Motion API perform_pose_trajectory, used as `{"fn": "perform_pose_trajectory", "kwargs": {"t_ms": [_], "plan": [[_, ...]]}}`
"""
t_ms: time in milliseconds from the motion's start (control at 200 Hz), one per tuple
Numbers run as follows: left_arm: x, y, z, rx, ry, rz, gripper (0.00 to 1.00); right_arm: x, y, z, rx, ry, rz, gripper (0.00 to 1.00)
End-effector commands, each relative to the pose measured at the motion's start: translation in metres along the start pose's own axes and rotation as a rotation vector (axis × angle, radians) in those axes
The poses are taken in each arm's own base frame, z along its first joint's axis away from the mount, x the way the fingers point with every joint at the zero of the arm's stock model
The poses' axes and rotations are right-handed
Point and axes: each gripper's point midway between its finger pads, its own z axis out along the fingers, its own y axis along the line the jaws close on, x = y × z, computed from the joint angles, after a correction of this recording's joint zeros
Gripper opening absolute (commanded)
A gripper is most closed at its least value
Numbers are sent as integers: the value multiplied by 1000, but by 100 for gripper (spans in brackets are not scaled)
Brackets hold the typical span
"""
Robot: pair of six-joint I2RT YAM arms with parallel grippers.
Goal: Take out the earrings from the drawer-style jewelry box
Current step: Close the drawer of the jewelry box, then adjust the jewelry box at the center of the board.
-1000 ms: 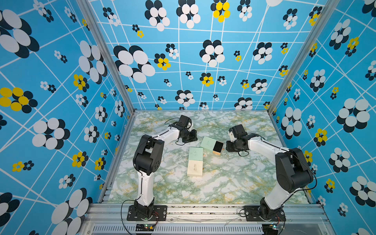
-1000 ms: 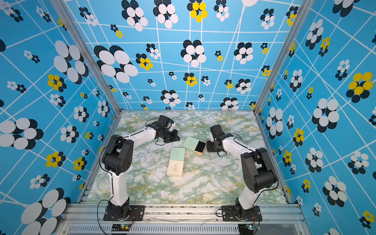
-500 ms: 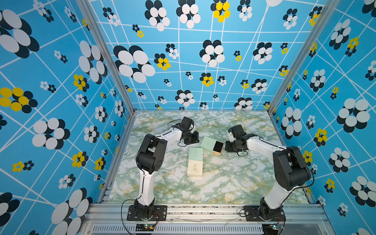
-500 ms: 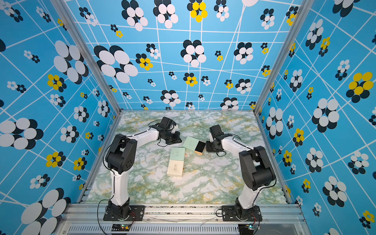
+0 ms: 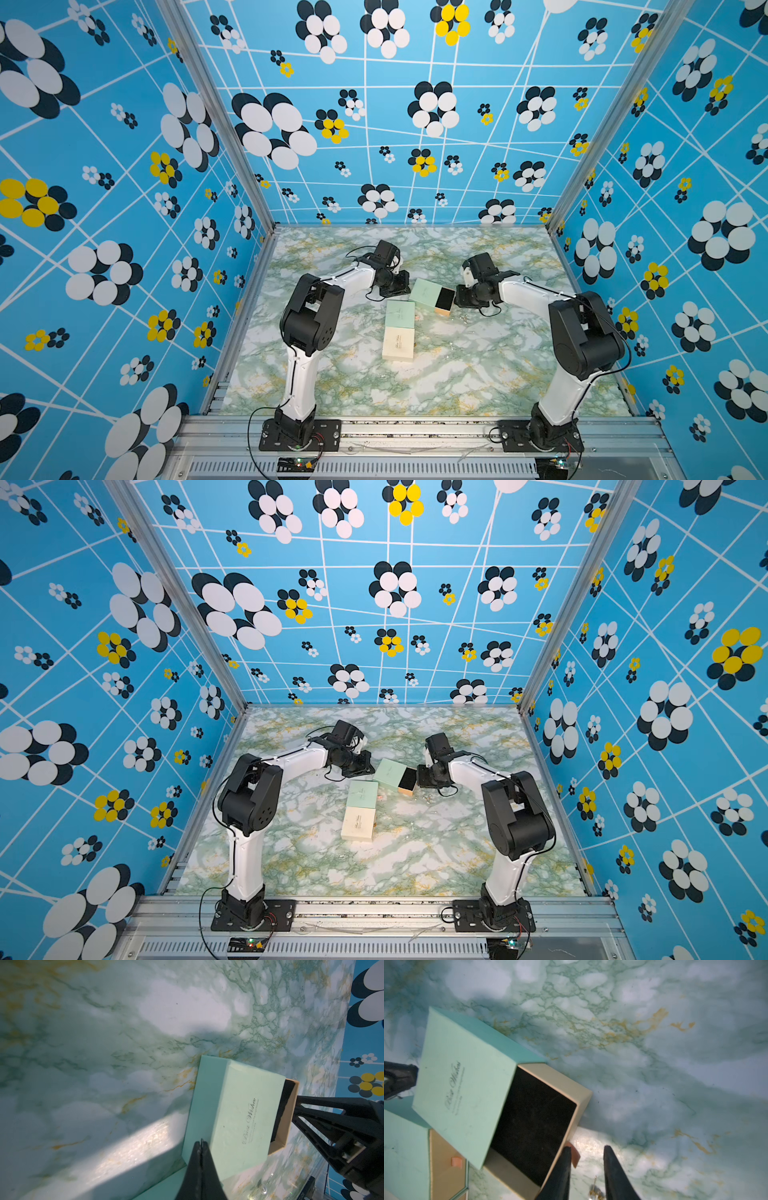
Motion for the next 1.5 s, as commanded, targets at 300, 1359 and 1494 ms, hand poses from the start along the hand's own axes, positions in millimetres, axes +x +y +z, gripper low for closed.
{"fn": "perform_pose_trajectory", "kwargs": {"t_ms": [300,1359,1494], "plan": [[4,-3,3,2,5,11,0,-16,33,10,-46,-7,-28,29],[0,12,-16,-25,-35,-4,0,-21,98,26,-140,20,-129,29],[-1,16,-23,-40,-53,-5,0,-19,103,27,-150,22,-137,29]]}}
